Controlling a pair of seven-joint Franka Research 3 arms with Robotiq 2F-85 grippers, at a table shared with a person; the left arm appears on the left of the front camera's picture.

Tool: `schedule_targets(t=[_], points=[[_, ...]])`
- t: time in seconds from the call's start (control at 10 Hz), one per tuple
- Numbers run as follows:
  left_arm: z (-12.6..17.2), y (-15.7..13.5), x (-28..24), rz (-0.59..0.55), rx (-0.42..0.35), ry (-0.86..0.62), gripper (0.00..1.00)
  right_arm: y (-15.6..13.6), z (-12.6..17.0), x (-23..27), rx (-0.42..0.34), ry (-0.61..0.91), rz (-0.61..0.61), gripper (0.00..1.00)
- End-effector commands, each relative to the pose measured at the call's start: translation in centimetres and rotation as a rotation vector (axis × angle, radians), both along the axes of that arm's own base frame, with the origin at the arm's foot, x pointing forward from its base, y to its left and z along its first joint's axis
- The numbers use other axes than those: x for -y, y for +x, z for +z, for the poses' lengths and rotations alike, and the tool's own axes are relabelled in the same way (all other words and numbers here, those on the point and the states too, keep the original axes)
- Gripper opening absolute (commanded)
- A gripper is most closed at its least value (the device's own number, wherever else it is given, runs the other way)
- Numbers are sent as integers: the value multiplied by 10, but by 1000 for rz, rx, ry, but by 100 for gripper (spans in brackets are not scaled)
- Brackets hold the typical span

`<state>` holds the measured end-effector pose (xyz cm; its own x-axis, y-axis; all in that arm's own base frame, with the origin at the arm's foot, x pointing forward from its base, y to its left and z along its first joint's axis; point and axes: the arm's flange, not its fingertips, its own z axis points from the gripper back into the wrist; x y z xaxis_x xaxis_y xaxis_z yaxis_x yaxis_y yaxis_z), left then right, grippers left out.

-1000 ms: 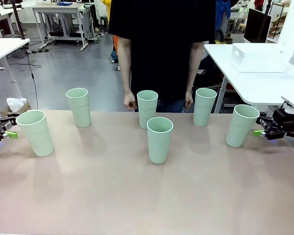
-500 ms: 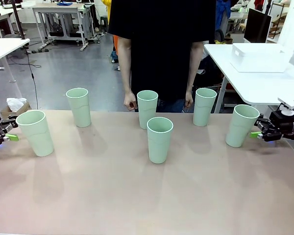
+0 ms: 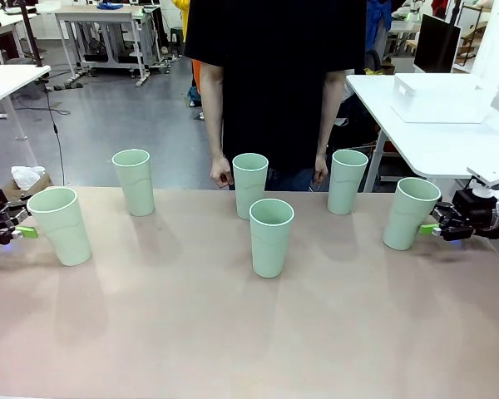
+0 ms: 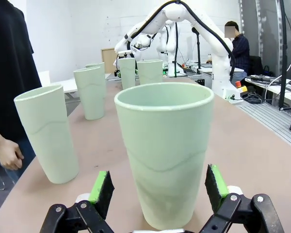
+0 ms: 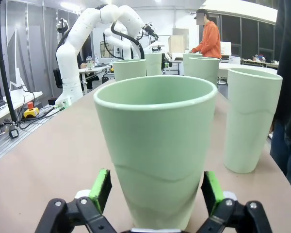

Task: Stack the cups and store them in the basket.
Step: Pick up two Reusable plastic cups , one in each hand.

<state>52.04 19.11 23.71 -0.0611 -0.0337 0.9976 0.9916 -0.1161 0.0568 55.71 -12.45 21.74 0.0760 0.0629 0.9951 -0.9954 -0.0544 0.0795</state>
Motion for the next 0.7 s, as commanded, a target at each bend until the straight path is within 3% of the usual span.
schedule_targets(t=[0.0,0.6], points=[[-8,-19,11,12,53,-19,100,-2,-2,-9,15,26,-9,100],[-11,-25,24,-67,69,-5,100,-2,-8,-15,-12,37,1,100]])
